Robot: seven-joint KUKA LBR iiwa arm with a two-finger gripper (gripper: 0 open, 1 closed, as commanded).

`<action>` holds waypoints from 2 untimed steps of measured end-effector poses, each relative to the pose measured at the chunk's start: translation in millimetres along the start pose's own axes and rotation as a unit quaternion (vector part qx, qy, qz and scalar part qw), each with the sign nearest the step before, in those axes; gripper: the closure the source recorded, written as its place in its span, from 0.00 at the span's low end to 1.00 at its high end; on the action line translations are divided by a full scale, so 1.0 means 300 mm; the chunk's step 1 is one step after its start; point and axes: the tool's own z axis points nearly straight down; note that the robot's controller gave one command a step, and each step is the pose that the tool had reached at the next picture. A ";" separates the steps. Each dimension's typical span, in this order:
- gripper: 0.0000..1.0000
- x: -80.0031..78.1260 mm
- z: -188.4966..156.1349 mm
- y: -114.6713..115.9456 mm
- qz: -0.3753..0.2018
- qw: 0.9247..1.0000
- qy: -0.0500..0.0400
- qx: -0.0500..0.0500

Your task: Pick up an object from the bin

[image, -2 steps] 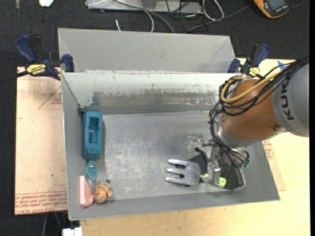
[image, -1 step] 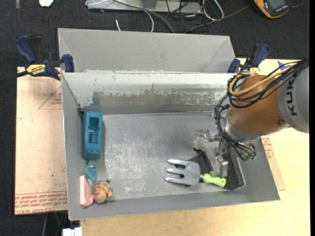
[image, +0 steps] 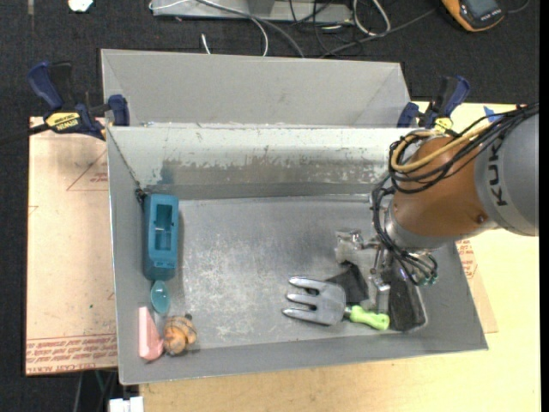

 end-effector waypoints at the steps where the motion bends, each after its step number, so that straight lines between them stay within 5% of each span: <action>1: 1.00 0.007 0.023 0.040 0.039 0.999 0.000 0.000; 2: 1.00 0.007 0.023 0.040 0.040 0.999 0.000 0.000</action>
Offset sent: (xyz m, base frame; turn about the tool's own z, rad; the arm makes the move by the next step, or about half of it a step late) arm 0.0000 0.0000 0.0000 0.0000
